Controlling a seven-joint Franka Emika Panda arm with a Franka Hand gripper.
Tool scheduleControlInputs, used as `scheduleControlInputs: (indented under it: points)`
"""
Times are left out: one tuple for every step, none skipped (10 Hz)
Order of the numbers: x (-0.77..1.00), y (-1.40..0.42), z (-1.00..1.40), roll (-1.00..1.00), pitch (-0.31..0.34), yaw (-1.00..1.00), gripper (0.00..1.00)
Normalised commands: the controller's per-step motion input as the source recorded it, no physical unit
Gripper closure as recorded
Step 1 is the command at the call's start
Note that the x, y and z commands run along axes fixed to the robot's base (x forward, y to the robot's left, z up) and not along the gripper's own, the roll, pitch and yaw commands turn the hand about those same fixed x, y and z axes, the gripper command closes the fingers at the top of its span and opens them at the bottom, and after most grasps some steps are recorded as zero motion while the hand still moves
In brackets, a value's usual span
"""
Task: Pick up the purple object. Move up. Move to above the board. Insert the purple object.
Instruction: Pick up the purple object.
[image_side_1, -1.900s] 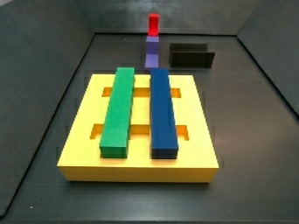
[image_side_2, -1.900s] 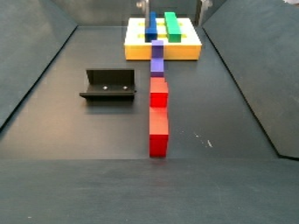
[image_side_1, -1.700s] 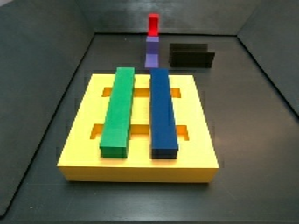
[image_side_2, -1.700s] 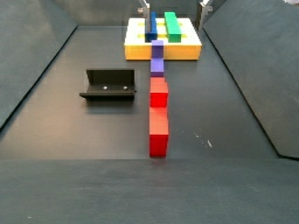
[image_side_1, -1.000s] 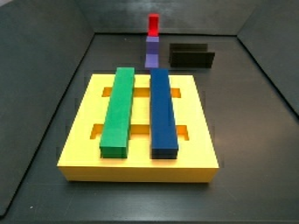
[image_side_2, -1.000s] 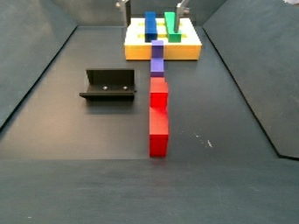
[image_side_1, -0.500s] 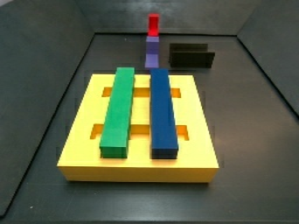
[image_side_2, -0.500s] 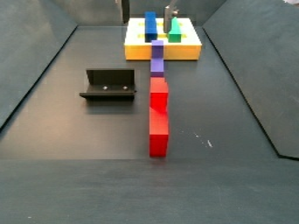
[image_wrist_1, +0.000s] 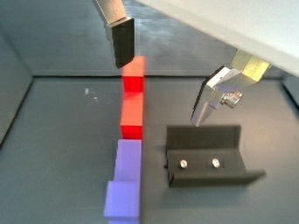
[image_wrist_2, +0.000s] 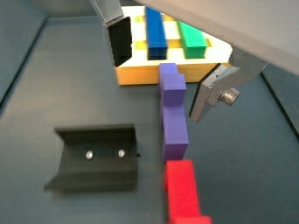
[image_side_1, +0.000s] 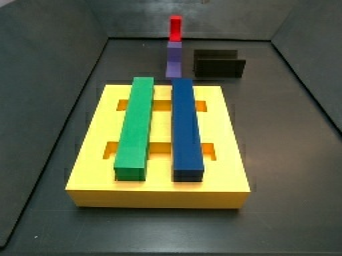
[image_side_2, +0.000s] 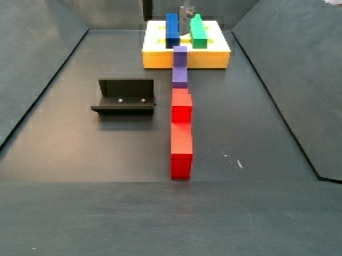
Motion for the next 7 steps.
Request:
scheduleControlInputs:
  points:
    - [0.03, -0.24, -0.16, 0.0, 0.0, -0.91, 0.0]
    - [0.0, -0.23, -0.17, 0.0, -0.01, -0.94, 0.0]
    - [0.01, -0.25, -0.14, 0.0, -0.003, -0.93, 0.0]
    - [0.01, -0.29, -0.07, 0.0, 0.0, -0.91, 0.0]
    - [0.05, -0.29, -0.04, -0.01, 0.0, -0.88, 0.0]
    - [0.0, -0.29, -0.08, -0.03, -0.004, -0.87, 0.0]
    - [0.01, -0.21, -0.21, -0.02, 0.0, -0.84, 0.0]
